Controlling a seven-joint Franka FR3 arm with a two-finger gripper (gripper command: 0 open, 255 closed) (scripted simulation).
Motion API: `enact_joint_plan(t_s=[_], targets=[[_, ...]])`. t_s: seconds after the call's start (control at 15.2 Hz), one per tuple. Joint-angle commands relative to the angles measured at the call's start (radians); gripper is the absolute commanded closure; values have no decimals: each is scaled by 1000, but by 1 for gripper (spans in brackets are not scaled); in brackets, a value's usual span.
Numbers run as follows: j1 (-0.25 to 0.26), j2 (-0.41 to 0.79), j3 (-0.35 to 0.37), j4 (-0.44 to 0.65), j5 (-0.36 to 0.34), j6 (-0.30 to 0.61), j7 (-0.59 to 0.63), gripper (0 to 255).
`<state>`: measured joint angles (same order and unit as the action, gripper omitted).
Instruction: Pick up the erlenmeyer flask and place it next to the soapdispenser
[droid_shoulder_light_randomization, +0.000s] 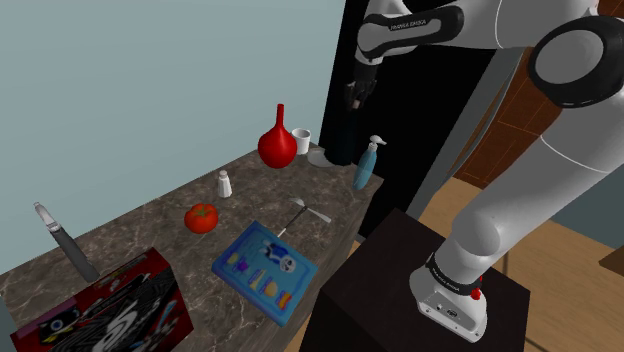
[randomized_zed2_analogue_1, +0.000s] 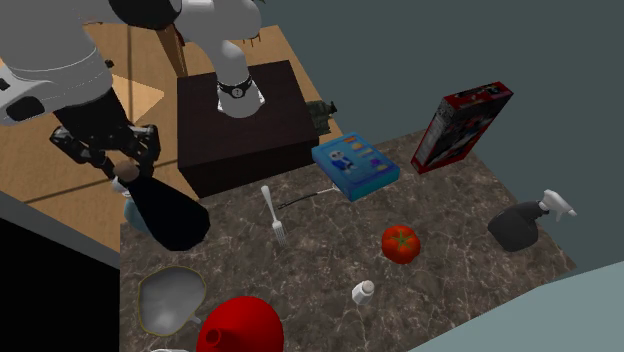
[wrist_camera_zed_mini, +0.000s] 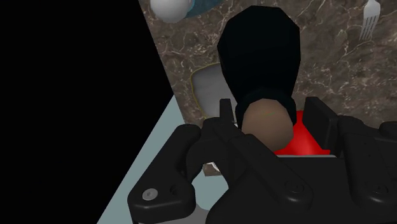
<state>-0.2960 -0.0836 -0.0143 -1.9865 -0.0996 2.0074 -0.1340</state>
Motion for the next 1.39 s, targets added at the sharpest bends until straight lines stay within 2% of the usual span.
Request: enact_joint_plan(t_s=[0.0,1.32], targets=[[0,2,0,-23,-1,27,2,255],[-4,91,-3,-197,-18,290,30,255]])
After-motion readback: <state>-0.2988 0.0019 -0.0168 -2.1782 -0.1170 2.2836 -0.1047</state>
